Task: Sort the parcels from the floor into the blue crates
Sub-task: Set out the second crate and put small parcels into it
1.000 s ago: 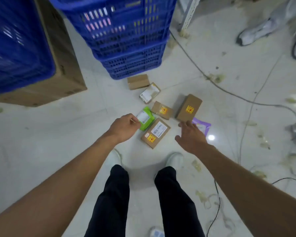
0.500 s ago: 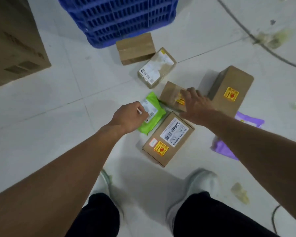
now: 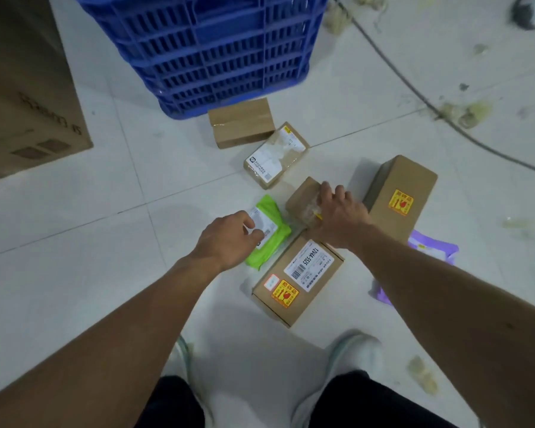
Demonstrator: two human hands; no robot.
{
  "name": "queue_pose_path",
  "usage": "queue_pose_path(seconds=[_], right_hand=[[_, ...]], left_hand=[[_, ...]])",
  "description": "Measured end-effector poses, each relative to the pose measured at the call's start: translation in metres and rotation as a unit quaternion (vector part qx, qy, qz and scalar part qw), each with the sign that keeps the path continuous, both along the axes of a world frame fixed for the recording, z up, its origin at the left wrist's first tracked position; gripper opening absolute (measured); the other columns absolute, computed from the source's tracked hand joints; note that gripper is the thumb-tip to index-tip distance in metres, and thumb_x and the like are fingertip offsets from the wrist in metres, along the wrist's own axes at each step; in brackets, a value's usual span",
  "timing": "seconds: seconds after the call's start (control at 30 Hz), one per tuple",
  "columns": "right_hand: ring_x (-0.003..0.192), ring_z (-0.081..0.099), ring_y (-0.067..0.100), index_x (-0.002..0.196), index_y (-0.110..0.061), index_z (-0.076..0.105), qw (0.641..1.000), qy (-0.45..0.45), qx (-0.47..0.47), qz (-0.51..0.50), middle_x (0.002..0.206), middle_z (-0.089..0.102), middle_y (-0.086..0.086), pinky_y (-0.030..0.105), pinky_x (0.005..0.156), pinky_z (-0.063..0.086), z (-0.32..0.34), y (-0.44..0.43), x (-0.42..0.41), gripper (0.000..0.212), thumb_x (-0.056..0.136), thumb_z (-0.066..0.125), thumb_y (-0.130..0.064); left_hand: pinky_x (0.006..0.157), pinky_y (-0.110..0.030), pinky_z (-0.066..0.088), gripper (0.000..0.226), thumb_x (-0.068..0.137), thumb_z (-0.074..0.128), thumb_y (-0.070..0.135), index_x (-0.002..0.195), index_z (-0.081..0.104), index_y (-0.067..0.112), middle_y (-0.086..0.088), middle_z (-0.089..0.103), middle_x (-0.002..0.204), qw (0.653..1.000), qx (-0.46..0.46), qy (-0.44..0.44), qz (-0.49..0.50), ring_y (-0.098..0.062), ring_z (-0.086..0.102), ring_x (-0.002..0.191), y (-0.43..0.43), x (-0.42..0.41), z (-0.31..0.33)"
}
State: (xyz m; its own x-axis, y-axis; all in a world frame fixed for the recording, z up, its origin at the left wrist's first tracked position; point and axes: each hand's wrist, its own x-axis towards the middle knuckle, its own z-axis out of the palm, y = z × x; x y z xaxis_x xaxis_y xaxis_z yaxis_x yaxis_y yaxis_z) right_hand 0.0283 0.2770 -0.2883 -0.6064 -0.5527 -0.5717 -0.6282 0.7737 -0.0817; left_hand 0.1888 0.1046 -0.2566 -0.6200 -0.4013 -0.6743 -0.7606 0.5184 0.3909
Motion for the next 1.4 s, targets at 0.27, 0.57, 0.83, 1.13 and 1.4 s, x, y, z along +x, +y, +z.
queue_pose_path(seconds=[0.27, 0.57, 0.83, 1.13, 1.4], right_hand=[[0.113, 0.048, 0.033, 0.146, -0.013, 0.016, 0.999, 0.013, -0.039, -0.005, 0.121, 0.042, 0.010, 0.044, 0.086, 0.044, 0.171, 0.015, 0.033, 0.105, 0.067, 0.074, -0.049], [0.120, 0.044, 0.036, 0.148, -0.015, 0.018, 0.999, 0.007, -0.017, -0.034, 0.127, 0.043, 0.013, 0.046, 0.094, 0.040, 0.393, 0.049, 0.061, 0.101, 0.068, 0.066, -0.051], [0.121, 0.046, 0.036, 0.149, -0.017, 0.023, 0.999, 0.008, -0.047, -0.027, 0.128, 0.044, 0.013, 0.048, 0.099, 0.037, 0.526, 0.052, 0.108, 0.101, 0.070, 0.063, -0.067], [0.118, 0.043, 0.030, 0.147, -0.021, 0.035, 0.992, 0.068, -0.105, 0.027, 0.129, 0.044, 0.011, 0.043, 0.098, 0.034, 0.619, 0.017, 0.127, 0.085, 0.078, 0.054, -0.067], [0.113, 0.044, 0.030, 0.144, -0.019, 0.033, 0.980, 0.073, -0.141, 0.118, 0.124, 0.043, 0.010, 0.043, 0.096, 0.038, 0.689, -0.060, 0.096, 0.084, 0.077, 0.063, -0.061]], left_hand=[[0.081, -0.031, 0.046, 0.029, 0.093, 0.057, 0.043, 0.115, 0.064, 0.025, 0.002, 0.070, 0.110, 1.000, -0.017, 0.010, -0.020, -0.023, 0.062, 0.103, 0.005, 0.021, 0.168], [0.081, -0.028, 0.043, 0.025, 0.095, 0.054, 0.033, 0.115, 0.065, 0.023, 0.005, 0.072, 0.109, 0.997, -0.038, 0.065, 0.010, -0.022, 0.064, 0.102, 0.028, 0.047, 0.381], [0.087, -0.033, 0.050, 0.023, 0.096, 0.055, 0.031, 0.112, 0.067, 0.020, 0.007, 0.067, 0.096, 0.993, -0.036, 0.083, 0.072, -0.024, 0.063, 0.098, 0.028, 0.086, 0.519], [0.079, -0.028, 0.042, 0.022, 0.094, 0.055, 0.031, 0.112, 0.066, 0.022, 0.010, 0.061, 0.090, 0.989, -0.057, 0.097, 0.096, -0.022, 0.063, 0.099, 0.031, 0.096, 0.601], [0.078, -0.031, 0.044, 0.027, 0.092, 0.054, 0.032, 0.113, 0.065, 0.020, 0.000, 0.070, 0.103, 0.975, -0.142, 0.120, 0.123, -0.025, 0.062, 0.100, -0.024, 0.087, 0.650]])
